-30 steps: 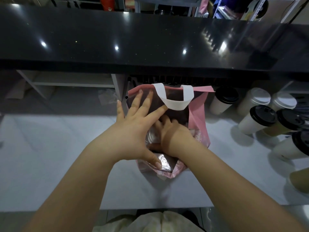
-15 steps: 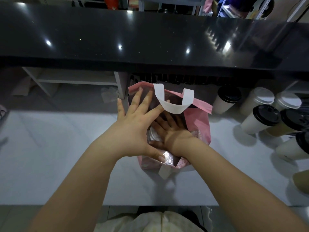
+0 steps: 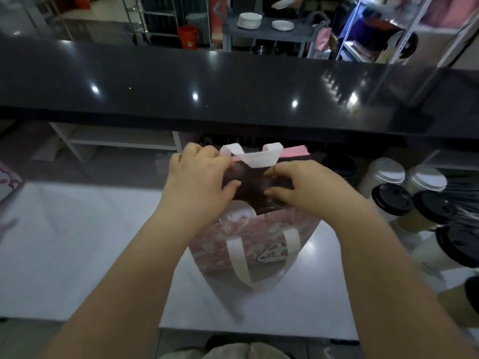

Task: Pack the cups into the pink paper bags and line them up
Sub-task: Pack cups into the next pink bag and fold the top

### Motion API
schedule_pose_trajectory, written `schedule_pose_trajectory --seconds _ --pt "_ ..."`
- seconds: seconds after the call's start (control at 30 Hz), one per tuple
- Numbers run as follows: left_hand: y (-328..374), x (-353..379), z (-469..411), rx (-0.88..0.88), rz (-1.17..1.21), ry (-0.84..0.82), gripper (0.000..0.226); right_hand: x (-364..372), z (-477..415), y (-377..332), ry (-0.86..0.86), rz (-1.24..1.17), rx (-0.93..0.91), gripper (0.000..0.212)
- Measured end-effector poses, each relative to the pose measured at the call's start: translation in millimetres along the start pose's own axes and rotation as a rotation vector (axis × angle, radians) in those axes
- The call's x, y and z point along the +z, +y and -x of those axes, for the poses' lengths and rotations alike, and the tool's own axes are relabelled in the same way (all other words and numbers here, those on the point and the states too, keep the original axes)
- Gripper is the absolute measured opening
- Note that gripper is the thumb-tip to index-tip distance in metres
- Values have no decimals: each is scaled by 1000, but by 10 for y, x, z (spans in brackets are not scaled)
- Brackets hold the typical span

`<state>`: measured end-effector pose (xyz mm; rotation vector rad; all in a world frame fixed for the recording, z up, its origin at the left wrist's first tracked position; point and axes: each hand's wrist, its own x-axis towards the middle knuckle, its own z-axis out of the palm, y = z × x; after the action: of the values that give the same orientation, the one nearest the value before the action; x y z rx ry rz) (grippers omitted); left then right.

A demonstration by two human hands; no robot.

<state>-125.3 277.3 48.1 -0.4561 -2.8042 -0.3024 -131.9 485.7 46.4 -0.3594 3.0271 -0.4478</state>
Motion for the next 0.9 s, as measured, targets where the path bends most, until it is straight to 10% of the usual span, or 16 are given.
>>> schedule_pose_trajectory --seconds 0.43,0.9 --pt "1951 380 -480 228 106 -50 34 -529 1114 1414 300 -101 98 30" --pt "3810 1530 -56 435 165 -339 35 -121 2840 3004 43 -82 572 74"
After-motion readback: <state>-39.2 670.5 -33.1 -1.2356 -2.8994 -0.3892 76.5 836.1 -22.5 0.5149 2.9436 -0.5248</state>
